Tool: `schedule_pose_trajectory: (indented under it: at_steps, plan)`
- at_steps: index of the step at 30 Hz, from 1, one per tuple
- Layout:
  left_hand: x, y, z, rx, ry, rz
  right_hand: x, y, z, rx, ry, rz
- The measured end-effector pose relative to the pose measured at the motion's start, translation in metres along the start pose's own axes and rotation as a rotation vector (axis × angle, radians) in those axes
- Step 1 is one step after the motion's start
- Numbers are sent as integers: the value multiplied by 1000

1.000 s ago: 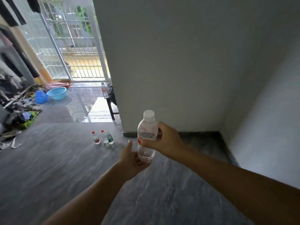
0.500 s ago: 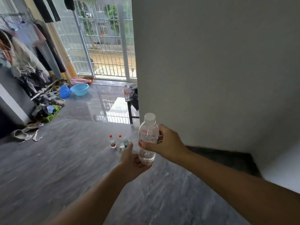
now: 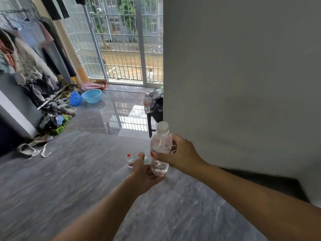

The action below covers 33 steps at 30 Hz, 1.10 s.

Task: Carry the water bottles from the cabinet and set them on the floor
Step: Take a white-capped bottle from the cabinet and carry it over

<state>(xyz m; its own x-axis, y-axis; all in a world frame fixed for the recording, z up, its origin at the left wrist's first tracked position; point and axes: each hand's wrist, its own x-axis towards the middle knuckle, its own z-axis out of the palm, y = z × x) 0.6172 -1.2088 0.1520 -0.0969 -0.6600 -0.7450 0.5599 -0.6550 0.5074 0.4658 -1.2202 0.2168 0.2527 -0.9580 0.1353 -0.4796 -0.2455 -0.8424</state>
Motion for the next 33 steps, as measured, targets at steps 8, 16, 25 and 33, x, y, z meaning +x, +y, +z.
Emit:
schedule_pose_trajectory:
  at_steps: [8, 16, 25, 33]
  plan:
    - [68, 81, 15, -63, 14, 29, 108, 13, 6, -26, -33, -52]
    - [129, 146, 23, -98, 48, 13, 201, 31, 19, -48, -90, -76]
    - [207, 220, 10, -52, 23, -32, 285, 41, 50, -51, -67, -1]
    - [273, 272, -7, 31, -7, -97, 345, 58, 86, -25, -1, 134]
